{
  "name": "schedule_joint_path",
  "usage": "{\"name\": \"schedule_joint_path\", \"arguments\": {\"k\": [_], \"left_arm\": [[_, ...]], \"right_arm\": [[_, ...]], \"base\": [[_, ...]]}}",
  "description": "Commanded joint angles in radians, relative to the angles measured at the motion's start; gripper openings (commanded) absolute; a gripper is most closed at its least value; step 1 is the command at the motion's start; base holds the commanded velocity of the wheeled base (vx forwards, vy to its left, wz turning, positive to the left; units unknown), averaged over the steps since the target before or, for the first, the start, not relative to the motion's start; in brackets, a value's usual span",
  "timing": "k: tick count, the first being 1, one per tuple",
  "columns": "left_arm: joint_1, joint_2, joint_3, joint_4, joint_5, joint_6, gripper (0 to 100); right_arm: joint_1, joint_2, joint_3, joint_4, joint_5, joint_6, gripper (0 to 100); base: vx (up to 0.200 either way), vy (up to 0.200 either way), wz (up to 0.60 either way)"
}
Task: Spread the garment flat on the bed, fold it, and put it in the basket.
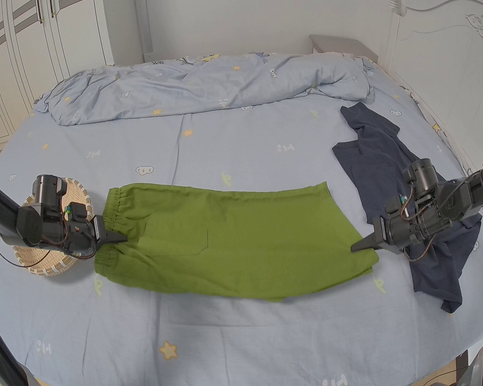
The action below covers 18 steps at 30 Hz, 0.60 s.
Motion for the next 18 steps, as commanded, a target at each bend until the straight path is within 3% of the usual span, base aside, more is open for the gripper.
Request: {"name": "schedule_joint_path", "arguments": {"k": [1, 10, 18], "left_arm": [[0.029, -0.135, 0.188, 0.011, -0.001, 0.078, 0], [0.035, -0.208, 0.312, 0.011, -0.005, 0.104, 0], [0.043, -0.213, 0.355, 0.006, -0.001, 0.117, 0]], "right_arm": [[0.037, -0.12, 0.211, -0.029, -0.006, -0.007, 0], [0.108, -0.225, 0.411, -0.08, -0.006, 0.014, 0], [0.114, -0.225, 0.509, -0.164, -0.007, 0.005, 0]], "base": [[0.0, 0.0, 0.0], [0.0, 0.0, 0.0], [0.0, 0.0, 0.0]]}}
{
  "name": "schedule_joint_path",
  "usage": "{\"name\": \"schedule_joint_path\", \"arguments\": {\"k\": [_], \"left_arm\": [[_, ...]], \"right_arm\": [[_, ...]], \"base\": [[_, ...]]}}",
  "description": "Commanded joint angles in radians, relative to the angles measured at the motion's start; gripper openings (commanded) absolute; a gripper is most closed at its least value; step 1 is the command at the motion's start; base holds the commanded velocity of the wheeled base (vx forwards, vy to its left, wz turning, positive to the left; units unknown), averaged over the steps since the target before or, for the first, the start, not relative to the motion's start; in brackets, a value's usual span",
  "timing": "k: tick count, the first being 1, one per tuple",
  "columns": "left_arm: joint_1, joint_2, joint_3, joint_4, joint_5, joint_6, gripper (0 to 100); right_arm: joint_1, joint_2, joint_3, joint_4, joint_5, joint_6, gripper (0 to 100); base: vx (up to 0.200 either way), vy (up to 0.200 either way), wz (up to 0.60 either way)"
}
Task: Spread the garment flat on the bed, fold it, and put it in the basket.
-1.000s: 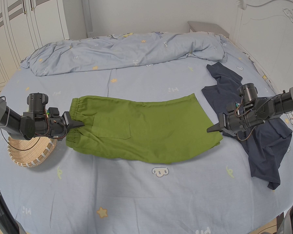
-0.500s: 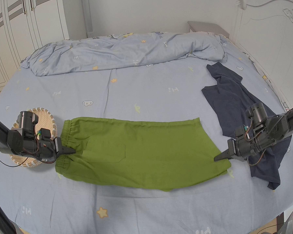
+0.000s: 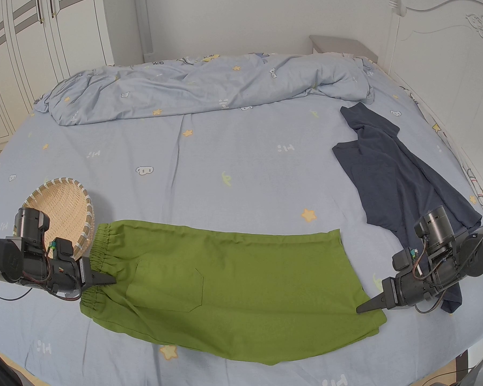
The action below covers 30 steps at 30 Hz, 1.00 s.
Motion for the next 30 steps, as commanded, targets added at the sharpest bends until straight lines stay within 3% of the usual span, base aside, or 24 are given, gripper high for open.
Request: {"name": "schedule_joint_path", "arguments": {"k": [1, 2, 3, 11, 15, 16, 18, 19, 24, 28, 30], "left_arm": [[0.004, -0.019, 0.023, -0.003, 0.0, 0.002, 0], [0.004, -0.029, 0.026, -0.003, 0.0, 0.002, 0], [0.003, -0.034, 0.028, -0.003, 0.0, 0.001, 0], [0.009, -0.063, 0.028, -0.003, 0.005, 0.005, 0], [0.029, -0.088, 0.028, -0.003, 0.005, 0.053, 0], [0.041, -0.1, 0.026, -0.001, 0.005, 0.073, 0], [0.041, -0.1, 0.026, -0.001, 0.005, 0.073, 0], [0.087, -0.114, 0.021, -0.001, 0.012, 0.125, 0], [0.179, -0.148, 0.006, 0.007, 0.011, 0.2, 0], [0.159, -0.172, 0.005, 0.022, 0.014, 0.197, 0], [0.076, -0.224, 0.003, 0.051, 0.042, 0.168, 0]], "right_arm": [[0.006, -0.018, 0.046, -0.03, 0.0, -0.004, 0], [0.003, -0.014, 0.052, -0.051, 0.0, -0.002, 0], [0.003, -0.011, 0.053, -0.058, 0.0, -0.001, 100], [-0.018, -0.034, 0.041, -0.064, -0.003, 0.004, 100], [-0.015, -0.103, -0.013, -0.059, -0.044, 0.012, 100], [-0.014, -0.122, -0.036, -0.058, -0.081, 0.029, 100], [-0.014, -0.122, -0.036, -0.058, -0.081, 0.029, 100], [-0.014, -0.144, -0.051, -0.061, -0.13, 0.053, 100], [-0.043, -0.182, -0.013, -0.061, -0.131, 0.047, 100], [-0.052, -0.198, -0.017, -0.059, -0.131, 0.048, 100], [-0.047, -0.211, -0.017, -0.058, -0.131, 0.048, 100]], "base": [[0.0, 0.0, 0.0], [0.0, 0.0, 0.0], [0.0, 0.0, 0.0], [0.0, 0.0, 0.0], [0.0, 0.0, 0.0], [0.0, 0.0, 0.0], [0.0, 0.0, 0.0], [0.0, 0.0, 0.0], [0.0, 0.0, 0.0], [0.0, 0.0, 0.0], [0.0, 0.0, 0.0]]}}
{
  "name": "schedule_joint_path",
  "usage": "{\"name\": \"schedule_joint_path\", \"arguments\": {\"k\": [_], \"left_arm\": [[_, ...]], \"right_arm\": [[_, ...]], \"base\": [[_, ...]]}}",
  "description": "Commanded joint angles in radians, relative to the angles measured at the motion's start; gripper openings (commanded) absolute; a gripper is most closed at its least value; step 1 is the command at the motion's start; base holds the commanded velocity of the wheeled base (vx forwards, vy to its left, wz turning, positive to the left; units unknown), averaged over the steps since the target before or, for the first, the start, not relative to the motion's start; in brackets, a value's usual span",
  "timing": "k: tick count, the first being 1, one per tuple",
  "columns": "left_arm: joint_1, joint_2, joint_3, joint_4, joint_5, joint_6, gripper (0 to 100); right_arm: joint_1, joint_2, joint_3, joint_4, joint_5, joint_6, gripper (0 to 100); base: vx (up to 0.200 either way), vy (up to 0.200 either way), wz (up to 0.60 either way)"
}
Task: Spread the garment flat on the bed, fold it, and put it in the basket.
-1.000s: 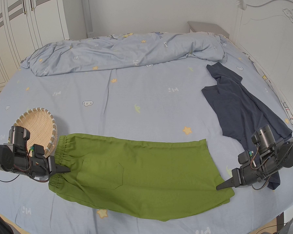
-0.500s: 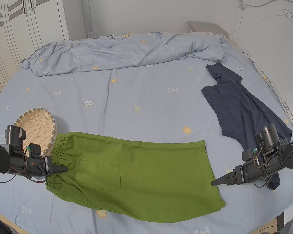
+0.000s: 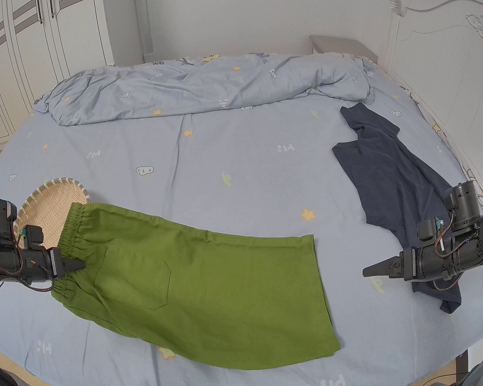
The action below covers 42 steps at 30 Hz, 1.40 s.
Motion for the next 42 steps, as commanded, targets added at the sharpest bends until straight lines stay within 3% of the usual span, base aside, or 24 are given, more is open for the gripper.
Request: {"name": "schedule_joint_path", "arguments": {"k": [1, 5, 6, 7, 9, 10, 13, 16, 18, 19, 21, 29, 42], "left_arm": [[-0.092, -0.086, -0.005, 0.032, 0.031, -0.037, 0], [-0.317, -0.218, -0.069, 0.092, 0.196, -0.272, 0], [-0.317, -0.218, -0.069, 0.092, 0.196, -0.272, 0], [-0.389, -0.255, -0.121, 0.147, 0.245, -0.327, 0], [-0.469, -0.292, -0.203, 0.268, 0.271, -0.352, 0], [-0.469, -0.292, -0.203, 0.268, 0.271, -0.352, 0], [-0.604, -0.289, -0.347, 0.46, 0.31, -0.37, 0], [-0.707, -0.252, -0.411, 0.481, 0.36, -0.416, 0], [-0.707, -0.252, -0.411, 0.481, 0.36, -0.416, 0], [-0.845, -0.174, -0.491, 0.481, 0.439, -0.464, 0], [-0.899, -0.115, -0.532, 0.481, 0.486, -0.482, 0], [-1.049, 0.093, -0.641, 0.481, 0.534, -0.557, 0], [-1.106, 0.19, -0.677, 0.455, 0.57, -0.586, 0]], "right_arm": [[-0.002, -0.044, 0.001, 0.0, -0.001, 0.002, 100], [-0.002, -0.054, 0.004, 0.004, -0.001, 0.002, 100], [-0.002, -0.054, 0.004, 0.004, -0.001, 0.002, 100], [-0.002, -0.061, 0.005, 0.004, -0.001, 0.002, 100], [-0.002, -0.062, 0.005, 0.004, -0.001, 0.003, 100], [-0.002, -0.062, 0.005, 0.004, -0.001, 0.003, 100], [-0.004, -0.061, 0.004, 0.005, -0.001, 0.002, 100], [-0.004, -0.061, 0.005, 0.005, -0.002, 0.002, 100], [-0.004, -0.061, 0.005, 0.005, -0.002, 0.002, 100], [-0.004, -0.062, 0.007, 0.005, -0.002, 0.002, 100], [-0.004, -0.068, 0.007, 0.007, -0.004, 0.002, 100], [-0.008, -0.084, 0.001, 0.025, -0.004, 0.0, 100], [-0.004, -0.077, 0.004, 0.023, -0.005, -0.001, 100]], "base": [[0.0, 0.0, 0.0], [0.0, 0.0, 0.0], [0.0, 0.0, 0.0], [0.0, 0.0, 0.0], [0.0, 0.0, 0.0], [0.0, 0.0, 0.0], [0.0, 0.0, 0.0], [0.0, 0.0, 0.0], [0.0, 0.0, 0.0], [0.0, 0.0, 0.0], [0.0, 0.0, 0.0], [0.0, 0.0, 0.0], [0.0, 0.0, 0.0]]}}
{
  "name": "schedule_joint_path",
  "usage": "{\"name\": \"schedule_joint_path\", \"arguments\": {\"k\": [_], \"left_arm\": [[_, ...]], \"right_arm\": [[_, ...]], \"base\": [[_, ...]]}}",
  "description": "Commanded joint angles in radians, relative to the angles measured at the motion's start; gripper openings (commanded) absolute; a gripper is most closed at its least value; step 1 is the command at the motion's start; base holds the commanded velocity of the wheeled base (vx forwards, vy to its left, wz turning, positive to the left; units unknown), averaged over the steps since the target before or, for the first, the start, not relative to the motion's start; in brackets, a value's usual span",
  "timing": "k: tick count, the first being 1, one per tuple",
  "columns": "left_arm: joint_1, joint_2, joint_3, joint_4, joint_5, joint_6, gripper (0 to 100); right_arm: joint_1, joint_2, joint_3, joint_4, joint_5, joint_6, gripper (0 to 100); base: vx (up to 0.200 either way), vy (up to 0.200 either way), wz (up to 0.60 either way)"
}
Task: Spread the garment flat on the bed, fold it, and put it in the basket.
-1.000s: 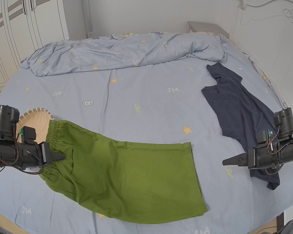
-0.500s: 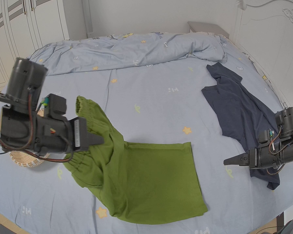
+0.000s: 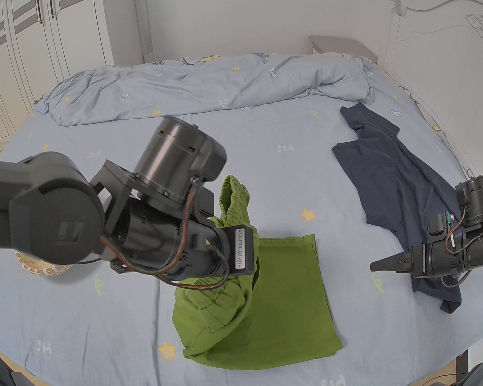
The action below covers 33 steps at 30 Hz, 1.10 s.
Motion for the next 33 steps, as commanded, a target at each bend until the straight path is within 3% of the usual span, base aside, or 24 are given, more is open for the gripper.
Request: {"name": "schedule_joint_path", "arguments": {"k": [1, 22, 23, 29, 33], "left_arm": [[-0.019, 0.047, -0.005, -0.023, 0.001, -0.003, 0], [-0.113, 0.148, -0.005, -0.097, 0.022, -0.037, 0], [-0.114, 0.148, -0.007, -0.097, 0.022, -0.037, 100], [-0.147, 0.15, -0.004, -0.146, 0.021, -0.041, 100], [-0.167, 0.15, 0.01, -0.229, 0.024, -0.112, 100]], "right_arm": [[0.004, 0.002, 0.004, -0.001, 0.001, -0.002, 100], [0.007, 0.002, 0.005, -0.001, 0.001, -0.004, 100], [0.007, 0.002, 0.005, -0.001, 0.001, -0.004, 100], [0.007, 0.002, 0.007, -0.001, -0.001, -0.004, 100], [0.007, 0.001, 0.005, -0.001, -0.001, -0.004, 100]], "base": [[0.0, 0.0, 0.0], [0.0, 0.0, 0.0], [0.0, 0.0, 0.0], [0.0, 0.0, 0.0], [0.0, 0.0, 0.0]]}}
